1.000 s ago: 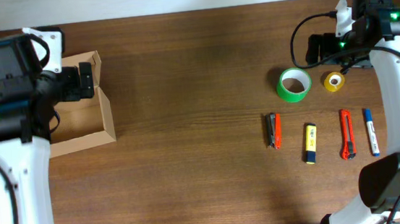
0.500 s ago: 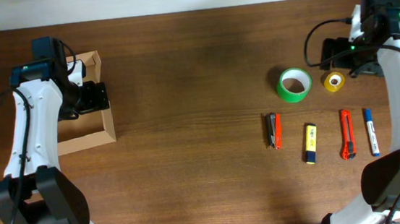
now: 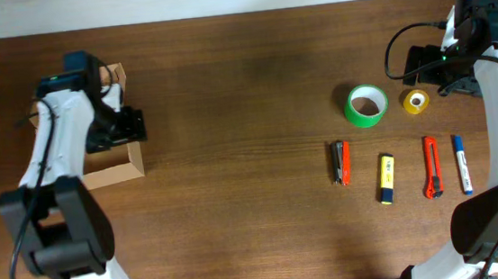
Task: Pack container
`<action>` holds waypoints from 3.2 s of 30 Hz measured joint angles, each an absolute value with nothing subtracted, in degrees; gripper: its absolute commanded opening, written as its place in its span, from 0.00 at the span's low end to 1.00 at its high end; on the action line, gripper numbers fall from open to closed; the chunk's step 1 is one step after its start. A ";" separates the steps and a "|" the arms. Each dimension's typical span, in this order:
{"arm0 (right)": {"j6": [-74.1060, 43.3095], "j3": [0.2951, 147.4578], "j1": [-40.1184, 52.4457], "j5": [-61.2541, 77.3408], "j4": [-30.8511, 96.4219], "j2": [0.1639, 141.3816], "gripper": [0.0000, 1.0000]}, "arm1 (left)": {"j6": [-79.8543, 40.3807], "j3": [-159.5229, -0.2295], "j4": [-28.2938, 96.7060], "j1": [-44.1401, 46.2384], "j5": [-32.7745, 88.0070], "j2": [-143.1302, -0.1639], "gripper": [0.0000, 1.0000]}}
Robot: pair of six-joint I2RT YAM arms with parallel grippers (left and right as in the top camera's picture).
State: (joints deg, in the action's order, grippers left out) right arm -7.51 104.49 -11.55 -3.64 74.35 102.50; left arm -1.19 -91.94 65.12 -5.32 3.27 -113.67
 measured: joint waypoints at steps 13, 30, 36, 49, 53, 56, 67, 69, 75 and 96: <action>-7.57 104.49 -11.55 -3.66 74.30 102.50 0.99 | -5.67 -91.94 61.25 -3.44 2.59 -118.08 0.02; -7.55 104.49 -11.55 -3.66 74.15 102.50 0.99 | -9.67 -106.65 69.45 2.26 2.46 -118.76 0.02; -7.53 104.57 -12.05 -5.78 75.55 102.50 0.99 | -15.46 -121.03 74.32 6.72 1.74 -118.76 0.02; -12.80 104.71 -39.44 -3.14 75.66 102.50 0.99 | -25.02 -128.05 76.05 18.57 -1.91 -118.76 0.02; -14.39 104.73 -47.83 1.50 75.42 102.50 0.99 | -29.21 -128.05 76.05 20.97 -3.55 -118.76 0.02; -15.46 104.73 -51.70 3.90 75.44 102.50 0.99 | -32.47 -128.05 75.44 23.35 -4.05 -118.80 0.02; -16.51 104.73 -51.59 6.61 74.74 102.50 0.99 | -30.79 -128.18 73.71 34.46 -3.36 -127.96 0.02; -16.49 104.73 -51.11 6.81 74.67 102.50 0.99 | -29.32 -128.18 73.69 35.31 -2.96 -130.02 0.02; -16.51 104.73 -50.17 6.96 74.41 102.50 0.99 | -28.25 -128.18 73.52 36.84 -2.31 -133.03 0.02; -16.49 104.73 -46.33 7.01 74.63 102.50 0.99 | -37.19 -128.18 67.44 43.48 -4.21 -135.92 0.02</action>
